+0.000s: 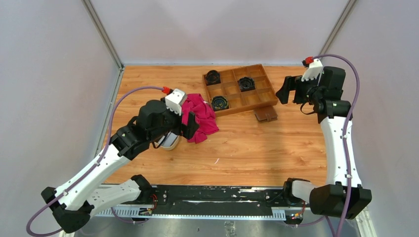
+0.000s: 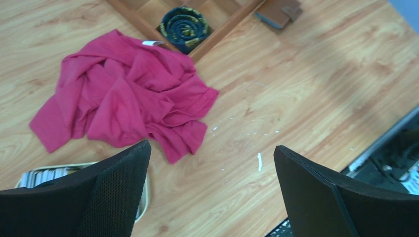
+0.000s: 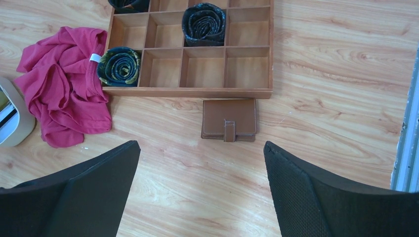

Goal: Put the credit cards into the card holder
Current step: Move the card holder to the center of the board.

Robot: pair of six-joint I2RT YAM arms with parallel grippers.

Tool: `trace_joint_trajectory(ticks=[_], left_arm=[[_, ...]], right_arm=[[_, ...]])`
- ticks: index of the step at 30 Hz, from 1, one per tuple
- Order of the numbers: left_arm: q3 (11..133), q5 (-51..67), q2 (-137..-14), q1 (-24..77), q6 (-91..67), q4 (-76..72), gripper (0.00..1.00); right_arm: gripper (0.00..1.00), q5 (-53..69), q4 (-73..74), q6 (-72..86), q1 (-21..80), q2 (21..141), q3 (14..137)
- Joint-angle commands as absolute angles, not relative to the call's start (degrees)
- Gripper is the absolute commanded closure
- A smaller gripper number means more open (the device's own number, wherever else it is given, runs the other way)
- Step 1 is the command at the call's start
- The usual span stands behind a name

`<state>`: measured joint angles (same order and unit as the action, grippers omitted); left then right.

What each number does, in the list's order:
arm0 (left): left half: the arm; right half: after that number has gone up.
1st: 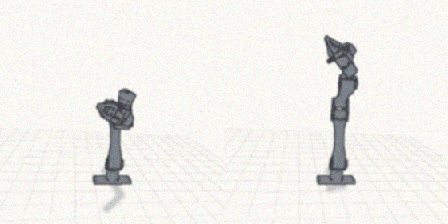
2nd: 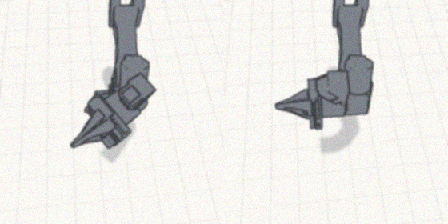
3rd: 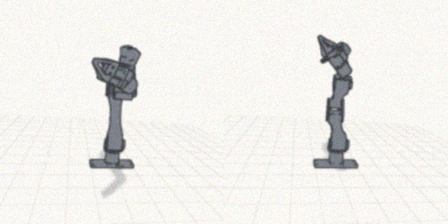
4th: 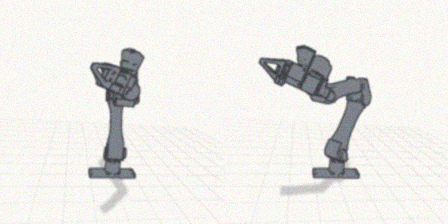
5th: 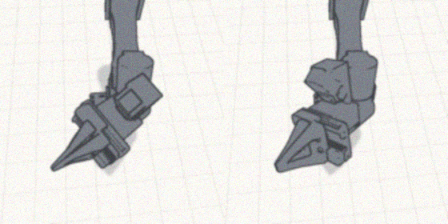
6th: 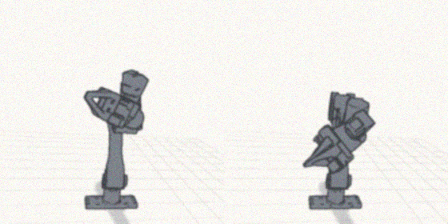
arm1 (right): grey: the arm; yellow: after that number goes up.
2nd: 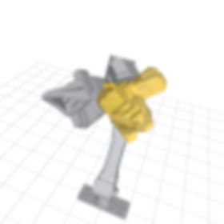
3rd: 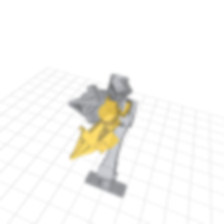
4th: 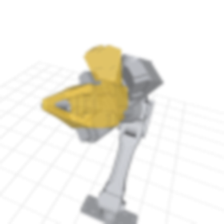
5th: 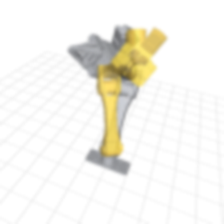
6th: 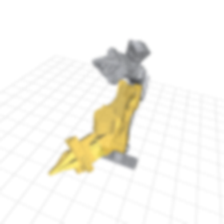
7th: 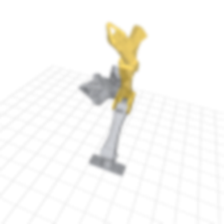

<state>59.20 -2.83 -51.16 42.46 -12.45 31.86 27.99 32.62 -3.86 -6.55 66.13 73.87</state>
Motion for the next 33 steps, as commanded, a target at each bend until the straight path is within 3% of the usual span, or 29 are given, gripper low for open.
trace_joint_trajectory(ticks=[1, 7, 17, 33], left_arm=[[56.4, -8.11, -49.87, 43.07, -9.93, 28.25, 0.0], [46.4, -3.42, -41.77, 42.98, -12.76, 13.3, 0.0], [42.96, -2.27, -39.7, 42.98, -19.89, 12.24, 0.0], [46.41, -15.86, -32.99, 42.98, -15.5, 20.43, 0.0]], right_arm=[[0.0, 28.66, 33.65, -2.64, -8.25, 65.66, 74.52], [0.0, 29.34, 33.51, -5.41, -8.48, 65.86, 73.03], [0.0, 41.86, 33.07, -12.93, -8.44, 66.65, 70.16], [0.0, 29.98, 28.19, -9.25, -8.43, 62.79, 66.18]])
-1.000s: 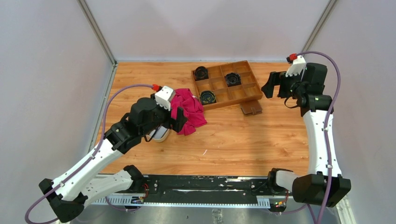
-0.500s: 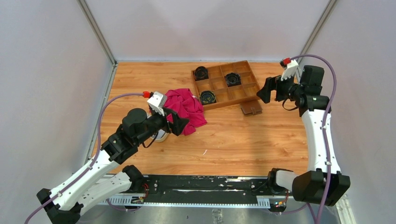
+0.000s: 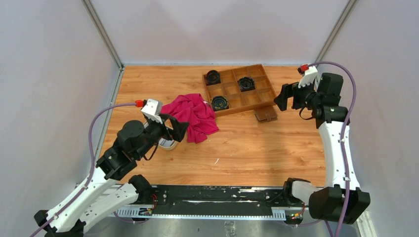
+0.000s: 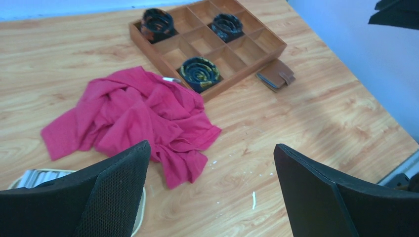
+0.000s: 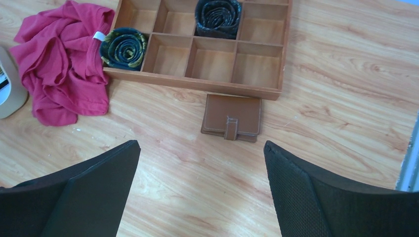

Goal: Put the credit cards into the card holder
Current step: Move the card holder to the center of the board.

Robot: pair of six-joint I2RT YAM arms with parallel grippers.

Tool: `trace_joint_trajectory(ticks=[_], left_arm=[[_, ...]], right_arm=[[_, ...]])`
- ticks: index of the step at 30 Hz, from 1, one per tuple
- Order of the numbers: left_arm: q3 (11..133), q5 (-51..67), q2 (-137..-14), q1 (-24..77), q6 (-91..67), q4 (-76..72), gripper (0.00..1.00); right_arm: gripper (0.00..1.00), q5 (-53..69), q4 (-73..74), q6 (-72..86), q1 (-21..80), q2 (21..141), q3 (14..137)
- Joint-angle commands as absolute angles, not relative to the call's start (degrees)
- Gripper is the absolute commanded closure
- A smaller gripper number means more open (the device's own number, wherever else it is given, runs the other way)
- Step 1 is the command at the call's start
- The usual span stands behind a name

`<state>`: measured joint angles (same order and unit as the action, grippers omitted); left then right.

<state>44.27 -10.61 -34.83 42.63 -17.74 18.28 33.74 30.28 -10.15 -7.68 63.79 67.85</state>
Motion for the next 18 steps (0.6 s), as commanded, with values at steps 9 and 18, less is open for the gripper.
trace_joint_trajectory(ticks=[9, 18], left_arm=[[49.26, -19.02, -31.45, 36.75, -15.08, 21.68, 0.0], [47.72, 9.85, -38.54, 5.23, -22.63, 15.74, 0.0]], right_arm=[[0.0, 34.0, 24.83, -8.09, -8.41, 63.01, 65.04], [0.0, 26.98, 21.06, -8.52, -8.43, 62.78, 61.73]])
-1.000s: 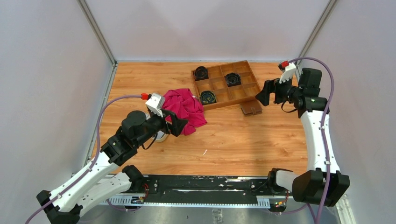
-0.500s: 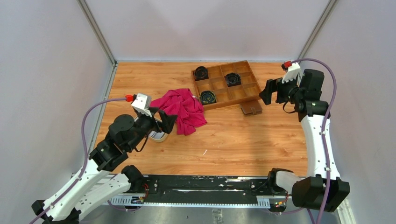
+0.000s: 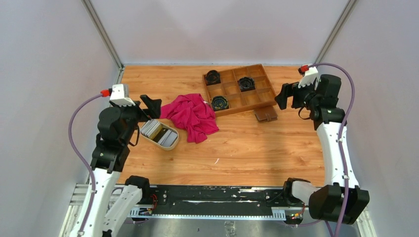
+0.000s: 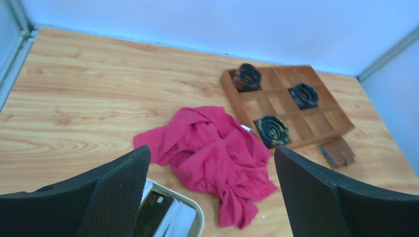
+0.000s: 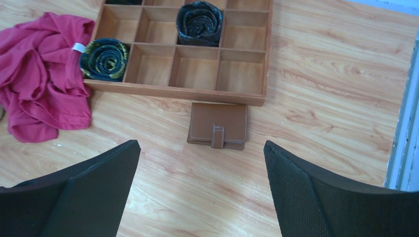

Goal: Put the credit cards into the card holder
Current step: Move the card holder to the center of the board.

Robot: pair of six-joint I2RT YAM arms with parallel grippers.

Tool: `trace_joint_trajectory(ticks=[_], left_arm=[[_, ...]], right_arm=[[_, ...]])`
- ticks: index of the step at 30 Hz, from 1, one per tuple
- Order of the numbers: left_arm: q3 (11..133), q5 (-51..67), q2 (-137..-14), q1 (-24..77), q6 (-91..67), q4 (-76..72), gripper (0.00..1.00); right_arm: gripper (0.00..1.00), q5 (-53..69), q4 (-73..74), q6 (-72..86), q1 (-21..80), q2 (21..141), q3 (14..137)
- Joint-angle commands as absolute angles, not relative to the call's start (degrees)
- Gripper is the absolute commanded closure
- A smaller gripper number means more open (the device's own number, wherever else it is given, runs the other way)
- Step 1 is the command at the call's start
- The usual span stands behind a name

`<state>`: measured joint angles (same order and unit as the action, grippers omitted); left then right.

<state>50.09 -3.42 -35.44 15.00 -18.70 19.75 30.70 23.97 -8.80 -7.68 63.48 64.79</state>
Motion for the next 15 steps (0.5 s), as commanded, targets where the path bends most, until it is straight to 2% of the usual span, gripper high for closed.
trace_joint_trajectory(ticks=[1, 9, 15], left_arm=[[47.15, 8.13, -38.94, 4.81, -21.92, 15.17, 0.0], [42.24, -2.06, -36.97, 4.56, -14.17, 15.99, 0.0], [35.89, 1.09, -33.03, 4.57, -13.95, 8.27, 0.0]], right_arm=[[0.0, 26.64, 20.48, -8.59, -8.43, 62.7, 61.14], [0.0, 22.83, 18.07, -11.86, -8.38, 60.3, 54.62], [0.0, 21.62, 15.44, -9.93, -8.44, 59.11, 51.2]])
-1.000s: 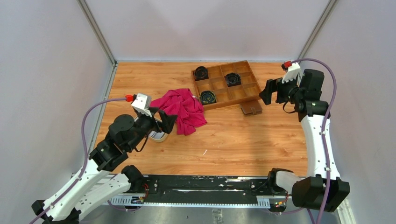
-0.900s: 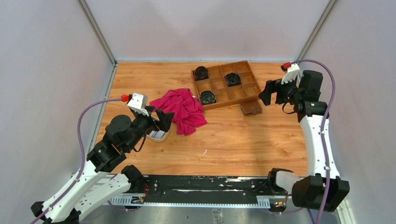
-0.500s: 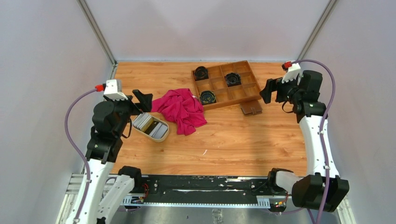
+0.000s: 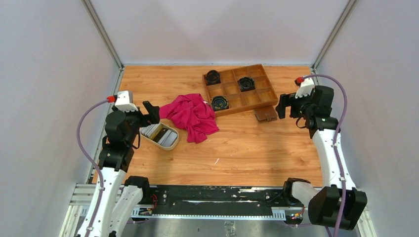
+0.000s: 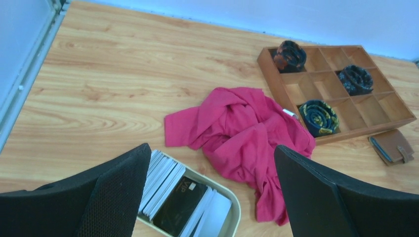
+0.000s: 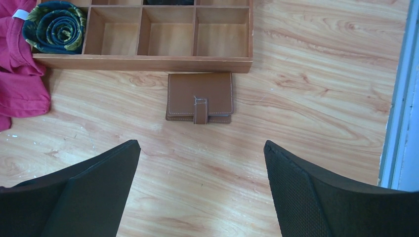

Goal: Put the credit cards into the card holder
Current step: Move the card holder to the center of the board.

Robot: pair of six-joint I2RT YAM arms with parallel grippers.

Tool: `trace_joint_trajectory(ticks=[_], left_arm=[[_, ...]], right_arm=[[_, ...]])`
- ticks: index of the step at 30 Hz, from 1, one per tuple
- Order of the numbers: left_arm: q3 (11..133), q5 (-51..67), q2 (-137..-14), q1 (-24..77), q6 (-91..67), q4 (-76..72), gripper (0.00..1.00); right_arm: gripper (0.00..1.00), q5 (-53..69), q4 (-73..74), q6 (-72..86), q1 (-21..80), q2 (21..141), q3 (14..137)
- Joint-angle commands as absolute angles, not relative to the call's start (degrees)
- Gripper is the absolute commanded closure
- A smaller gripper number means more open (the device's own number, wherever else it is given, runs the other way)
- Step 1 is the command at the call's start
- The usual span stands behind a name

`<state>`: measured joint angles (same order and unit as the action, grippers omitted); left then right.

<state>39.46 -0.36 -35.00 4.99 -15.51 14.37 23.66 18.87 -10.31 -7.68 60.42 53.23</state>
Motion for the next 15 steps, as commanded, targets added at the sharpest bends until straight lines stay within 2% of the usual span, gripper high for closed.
trace_joint_trajectory(ticks=[1, 6, 9, 15], left_arm=[[35.0, 1.49, -32.78, 4.57, -14.28, 6.86, 0.0], [28.99, -0.71, -33.12, 4.58, -12.25, -0.51, 0.0], [23.13, -8.78, -34.11, 4.58, -9.78, -5.04, 0.0], [20.4, -14.59, -36.46, 4.53, -7.29, -10.61, 0.0]], right_arm=[[0.0, 21.62, 14.98, -9.86, -8.43, 59.07, 50.71], [0.0, 19.93, 11.67, -12.84, -8.39, 58.97, 47.44], [0.0, 18.51, 6.67, -10.21, -8.43, 59.13, 43.28], [0.0, 20.24, -15.0, -7.13, -7.98, 60.37, 28.17]])
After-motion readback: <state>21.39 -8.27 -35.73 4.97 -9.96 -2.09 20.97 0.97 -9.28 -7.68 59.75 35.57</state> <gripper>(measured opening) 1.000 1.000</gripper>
